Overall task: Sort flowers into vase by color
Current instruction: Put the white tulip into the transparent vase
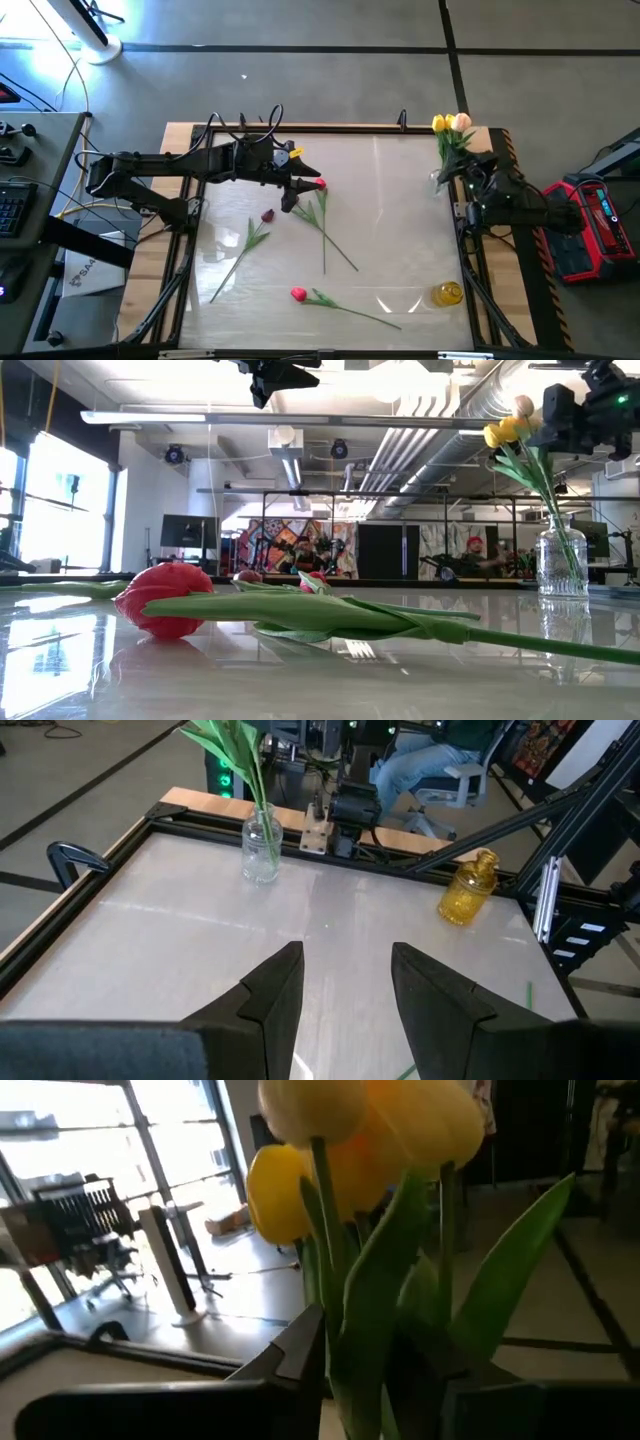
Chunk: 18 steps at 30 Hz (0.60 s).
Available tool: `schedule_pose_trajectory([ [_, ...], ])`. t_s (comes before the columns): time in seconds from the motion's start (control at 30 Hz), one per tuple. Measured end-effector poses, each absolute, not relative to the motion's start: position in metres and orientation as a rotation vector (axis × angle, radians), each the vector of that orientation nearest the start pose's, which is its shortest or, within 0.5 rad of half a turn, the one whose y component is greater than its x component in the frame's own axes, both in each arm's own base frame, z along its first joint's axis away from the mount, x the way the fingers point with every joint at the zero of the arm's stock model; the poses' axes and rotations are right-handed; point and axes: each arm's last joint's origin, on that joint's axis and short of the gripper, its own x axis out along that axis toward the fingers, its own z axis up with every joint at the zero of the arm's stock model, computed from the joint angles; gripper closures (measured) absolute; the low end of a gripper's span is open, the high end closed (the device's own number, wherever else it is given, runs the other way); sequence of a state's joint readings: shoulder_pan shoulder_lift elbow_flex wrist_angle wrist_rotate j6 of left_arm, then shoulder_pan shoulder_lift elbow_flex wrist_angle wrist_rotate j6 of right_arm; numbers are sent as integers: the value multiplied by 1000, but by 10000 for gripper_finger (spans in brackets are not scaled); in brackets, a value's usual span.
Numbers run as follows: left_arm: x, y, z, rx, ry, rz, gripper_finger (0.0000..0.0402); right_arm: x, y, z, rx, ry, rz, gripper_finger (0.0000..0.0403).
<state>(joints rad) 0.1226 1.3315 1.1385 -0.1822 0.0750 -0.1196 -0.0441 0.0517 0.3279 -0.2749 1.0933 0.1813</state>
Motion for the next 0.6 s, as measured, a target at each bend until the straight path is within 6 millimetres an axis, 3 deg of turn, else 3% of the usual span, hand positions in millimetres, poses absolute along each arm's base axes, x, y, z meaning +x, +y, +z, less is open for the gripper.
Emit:
schedule_pose_trajectory([
  [0.6, 297, 34, 336, -156, 371, 69, 258, 37, -27, 291, 213, -328, -1088, 320],
])
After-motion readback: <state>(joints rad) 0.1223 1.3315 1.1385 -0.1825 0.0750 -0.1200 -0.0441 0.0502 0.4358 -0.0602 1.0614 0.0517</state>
